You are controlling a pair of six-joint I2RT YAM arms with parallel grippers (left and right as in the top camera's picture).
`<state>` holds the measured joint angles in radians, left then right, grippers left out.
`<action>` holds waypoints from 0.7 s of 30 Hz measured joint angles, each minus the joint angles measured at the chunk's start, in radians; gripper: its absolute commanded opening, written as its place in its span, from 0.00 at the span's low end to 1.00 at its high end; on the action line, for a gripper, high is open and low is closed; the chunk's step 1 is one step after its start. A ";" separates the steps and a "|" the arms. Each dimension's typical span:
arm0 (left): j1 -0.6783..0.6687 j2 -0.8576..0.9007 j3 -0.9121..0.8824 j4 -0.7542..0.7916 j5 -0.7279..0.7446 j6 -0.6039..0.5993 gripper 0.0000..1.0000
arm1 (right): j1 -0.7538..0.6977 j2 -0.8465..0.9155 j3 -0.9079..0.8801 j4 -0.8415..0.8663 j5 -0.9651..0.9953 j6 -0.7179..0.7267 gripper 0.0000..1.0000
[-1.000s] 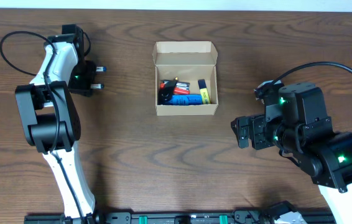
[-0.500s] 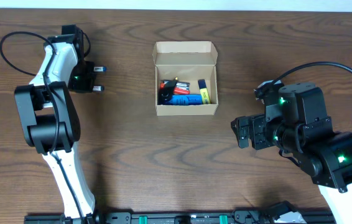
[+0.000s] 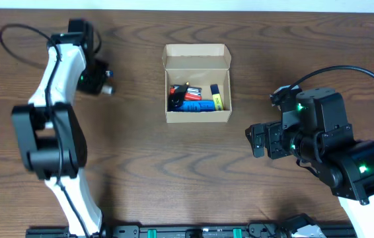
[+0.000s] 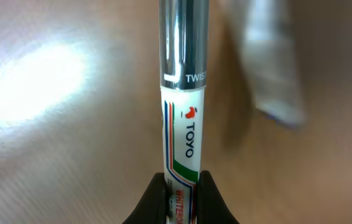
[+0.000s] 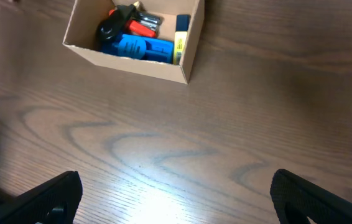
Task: Pack container
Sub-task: 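Carry the black-capped marker into the box and release it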
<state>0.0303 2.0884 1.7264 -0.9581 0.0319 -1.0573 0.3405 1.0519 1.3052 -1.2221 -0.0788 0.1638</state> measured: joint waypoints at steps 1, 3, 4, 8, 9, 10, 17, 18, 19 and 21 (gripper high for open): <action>-0.023 -0.045 0.000 0.024 -0.009 0.043 0.06 | 0.000 0.000 0.000 0.000 0.000 0.000 0.99; -0.078 -0.131 0.002 0.072 -0.022 0.145 0.06 | 0.000 0.000 0.000 0.000 0.000 0.000 0.99; -0.101 -0.159 0.002 0.090 -0.025 0.187 0.06 | 0.000 0.000 0.000 0.000 0.000 0.000 0.99; -0.221 -0.244 0.008 0.150 -0.029 0.426 0.06 | 0.000 0.000 0.000 0.000 0.000 0.000 0.99; -0.245 -0.248 0.008 0.156 -0.023 0.479 0.06 | 0.000 0.000 0.000 0.000 0.000 0.000 0.99; -0.269 -0.249 0.008 0.157 -0.014 0.538 0.06 | 0.000 0.000 0.000 0.000 0.000 0.000 0.99; -0.447 -0.241 0.008 0.153 0.047 1.159 0.06 | 0.000 0.000 0.000 0.000 0.000 0.000 0.99; -0.472 -0.240 0.008 0.151 0.048 1.279 0.06 | 0.000 0.000 0.000 0.000 0.000 0.000 0.99; -0.497 -0.238 0.008 0.149 0.047 1.395 0.06 | 0.000 0.000 0.000 0.000 0.000 0.000 0.99; -0.529 -0.231 0.008 0.148 0.043 1.585 0.06 | 0.000 0.000 0.000 0.000 0.000 0.000 0.99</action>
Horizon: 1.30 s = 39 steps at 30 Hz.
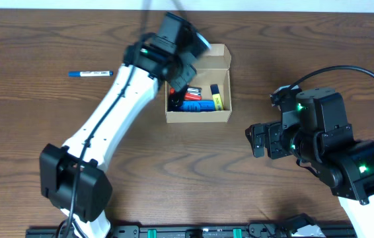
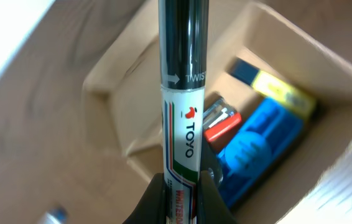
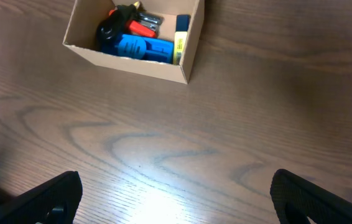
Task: Pack container
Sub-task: 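Carry the black-capped marker into the box and release it, then move the left gripper to the blue-capped white marker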
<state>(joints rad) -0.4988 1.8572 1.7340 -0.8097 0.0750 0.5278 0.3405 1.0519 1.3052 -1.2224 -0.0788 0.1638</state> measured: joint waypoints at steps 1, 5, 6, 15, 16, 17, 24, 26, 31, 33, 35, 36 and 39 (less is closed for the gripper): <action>-0.011 0.003 0.000 0.000 -0.001 0.086 0.06 | 0.000 0.000 0.000 0.000 0.000 0.000 0.99; -0.025 0.014 0.000 -0.004 0.004 0.358 0.06 | 0.000 0.000 0.000 0.000 0.000 0.000 0.99; -0.025 0.015 0.000 -0.013 0.007 0.403 0.06 | 0.000 0.000 0.000 0.000 0.000 0.000 0.99; -0.022 0.049 0.000 -0.111 0.076 0.684 0.06 | 0.000 0.000 0.000 0.000 0.000 0.000 0.99; -0.022 0.061 0.000 -0.111 0.077 0.697 0.06 | 0.000 0.000 0.000 0.000 0.000 0.000 0.99; -0.022 0.074 0.000 -0.111 0.079 0.706 0.06 | 0.000 0.000 0.000 0.000 0.000 0.000 0.99; -0.022 0.156 0.000 -0.105 0.079 0.730 0.09 | 0.000 0.000 0.000 0.000 0.000 0.000 0.99; -0.022 0.175 0.000 -0.097 0.076 0.735 0.18 | 0.000 0.000 0.000 0.000 0.000 0.000 0.99; -0.022 0.183 0.000 -0.076 0.075 0.742 0.49 | 0.000 0.000 0.000 0.000 0.000 0.000 0.99; -0.022 0.183 0.000 -0.076 0.075 0.738 0.49 | 0.000 0.000 0.000 0.000 0.000 0.000 0.99; -0.022 0.183 0.000 -0.074 0.074 0.734 0.46 | 0.000 0.000 0.000 0.000 0.000 0.000 0.99; -0.022 0.183 0.000 -0.072 0.070 0.729 0.46 | 0.000 0.000 0.000 0.000 0.000 0.000 0.99; -0.022 0.183 0.000 -0.068 0.027 0.691 0.47 | 0.000 0.000 0.000 0.000 0.000 0.000 0.99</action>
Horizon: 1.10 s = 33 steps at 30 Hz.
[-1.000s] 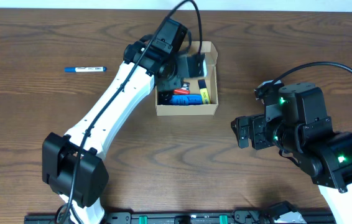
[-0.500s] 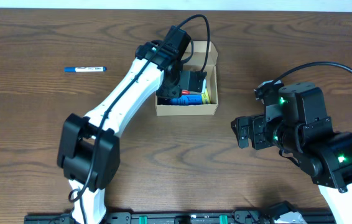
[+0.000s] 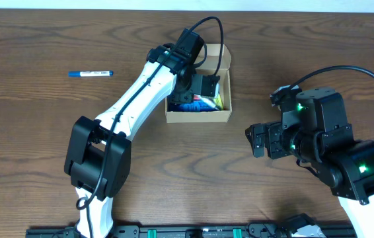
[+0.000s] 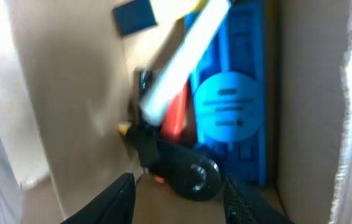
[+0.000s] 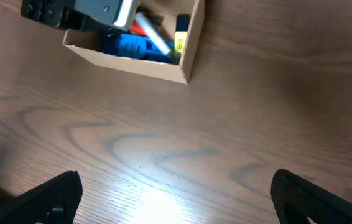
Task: Pack container
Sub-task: 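Move the left gripper to the blue-capped white marker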
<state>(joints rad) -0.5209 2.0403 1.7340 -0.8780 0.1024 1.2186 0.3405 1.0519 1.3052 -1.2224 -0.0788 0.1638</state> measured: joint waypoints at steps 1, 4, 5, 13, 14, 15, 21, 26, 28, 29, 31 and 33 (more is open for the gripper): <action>0.000 -0.001 0.000 0.000 -0.022 -0.027 0.49 | 0.000 0.000 0.000 0.000 0.000 0.000 0.99; 0.001 -0.009 0.015 -0.002 -0.098 -0.143 0.49 | 0.000 0.000 0.000 0.000 0.000 0.000 0.99; 0.002 -0.013 0.026 -0.002 -0.119 -0.181 0.47 | 0.000 0.000 0.000 0.000 0.000 0.000 0.99; 0.101 -0.136 0.158 0.019 -0.182 -0.583 0.50 | 0.000 0.000 0.000 0.000 0.000 0.000 0.99; 0.126 -0.148 0.176 0.023 -0.184 -0.644 0.50 | 0.000 0.000 0.000 0.000 0.000 0.000 0.99; 0.158 -0.158 0.195 0.025 -0.185 -0.724 0.50 | 0.000 0.000 0.000 0.000 0.000 0.000 0.99; 0.381 -0.169 0.226 0.020 -0.144 -1.264 0.66 | 0.000 0.000 0.000 0.000 0.000 0.000 0.99; 0.522 -0.167 0.226 0.018 -0.055 -1.482 0.60 | 0.000 0.000 0.000 0.000 0.000 0.000 0.99; 0.543 -0.167 0.226 0.012 -0.031 -1.532 0.64 | 0.000 0.000 0.000 0.000 0.000 0.000 0.99; 0.549 -0.167 0.226 0.010 -0.021 -1.556 0.70 | 0.000 0.000 0.000 0.000 0.000 0.000 0.99; 0.551 -0.167 0.226 0.007 -0.008 -1.595 0.84 | 0.000 0.000 0.000 0.000 0.000 0.000 0.99; 0.550 -0.167 0.226 -0.014 -0.005 -1.678 0.68 | 0.000 0.000 0.000 0.000 0.000 0.000 0.99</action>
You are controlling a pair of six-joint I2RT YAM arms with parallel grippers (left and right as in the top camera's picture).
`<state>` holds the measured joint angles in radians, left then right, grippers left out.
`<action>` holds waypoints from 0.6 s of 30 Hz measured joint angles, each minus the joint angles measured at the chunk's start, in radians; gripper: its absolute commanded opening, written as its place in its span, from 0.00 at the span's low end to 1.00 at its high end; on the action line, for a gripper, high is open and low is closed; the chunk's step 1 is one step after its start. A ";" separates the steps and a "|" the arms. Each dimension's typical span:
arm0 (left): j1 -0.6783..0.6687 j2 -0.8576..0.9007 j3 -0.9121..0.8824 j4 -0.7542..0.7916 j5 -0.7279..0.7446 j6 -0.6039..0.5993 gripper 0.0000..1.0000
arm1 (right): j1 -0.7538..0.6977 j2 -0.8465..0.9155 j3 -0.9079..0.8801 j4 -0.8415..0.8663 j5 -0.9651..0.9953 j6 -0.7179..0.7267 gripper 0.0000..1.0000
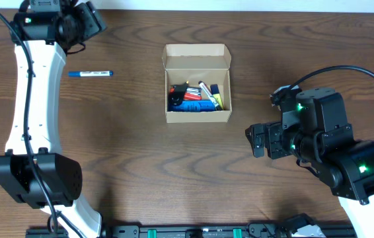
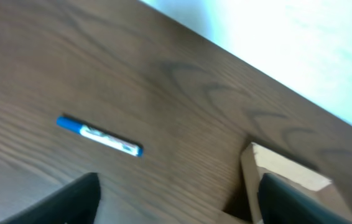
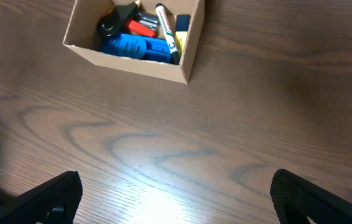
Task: Pack container
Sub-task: 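Move the left gripper to the blue-capped white marker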
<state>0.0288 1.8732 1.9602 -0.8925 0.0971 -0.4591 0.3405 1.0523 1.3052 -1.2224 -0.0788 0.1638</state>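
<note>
An open cardboard box (image 1: 197,84) sits mid-table holding a blue item, red and black items, a yellow-and-blue item and a white marker (image 3: 165,25) lying across them. A blue-capped pen (image 1: 90,73) lies on the table to the box's left, seen also in the left wrist view as the pen (image 2: 99,135). My left gripper (image 2: 176,202) is open and empty, high near the far left corner, above the pen. My right gripper (image 3: 175,196) is open and empty over bare table, to the right of and nearer than the box (image 3: 132,40).
The dark wooden table (image 1: 174,165) runs to a pale far edge behind the left arm. The box's back flap (image 1: 197,51) stands up. The right arm's black cable (image 1: 345,69) loops over the table's right side.
My left gripper has left the box, where it was open just over the contents, and is now open at the far left above the pen. The white marker lies in the box. My right gripper is unmoved.
My left gripper was shut on the white marker at the far left of the table. It then held the marker over the box. Later it was open low inside the box with the marker among the contents. Now it is back at the far left, empty.
</note>
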 measured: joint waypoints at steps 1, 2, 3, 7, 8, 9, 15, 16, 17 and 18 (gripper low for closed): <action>-0.001 0.000 0.000 -0.022 0.000 -0.050 0.67 | 0.000 0.000 0.000 0.000 0.000 0.000 0.99; -0.002 0.000 0.000 -0.037 -0.005 -0.097 0.67 | 0.000 0.000 0.000 0.000 0.000 0.000 0.99; -0.002 0.000 0.000 -0.048 -0.008 -0.147 0.66 | 0.000 0.000 0.000 0.000 0.000 0.000 0.99; -0.002 0.000 0.000 -0.056 -0.042 -0.326 0.64 | 0.000 0.000 0.000 0.000 0.000 0.000 0.99; -0.002 0.000 0.000 -0.060 -0.053 -0.359 0.64 | 0.000 0.000 0.000 0.000 0.000 0.000 0.99; -0.001 0.000 0.000 -0.064 -0.063 -0.391 0.63 | 0.000 0.000 0.000 0.000 0.000 0.000 0.99; 0.016 0.020 0.000 -0.087 -0.098 -0.537 0.60 | 0.000 0.000 0.000 0.000 0.000 0.000 0.99; 0.021 0.032 0.000 -0.090 -0.097 -0.552 0.59 | 0.000 0.000 0.000 0.000 0.000 0.000 0.99; 0.027 0.048 0.000 -0.094 -0.097 -0.567 0.59 | 0.000 0.000 0.000 0.000 0.000 0.000 0.99; 0.035 0.070 0.000 -0.098 -0.096 -0.581 0.59 | 0.000 0.000 0.000 0.000 0.000 0.000 0.99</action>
<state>0.0639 1.9434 1.9606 -0.9901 0.0010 -1.0405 0.3405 1.0523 1.3048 -1.2224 -0.0788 0.1638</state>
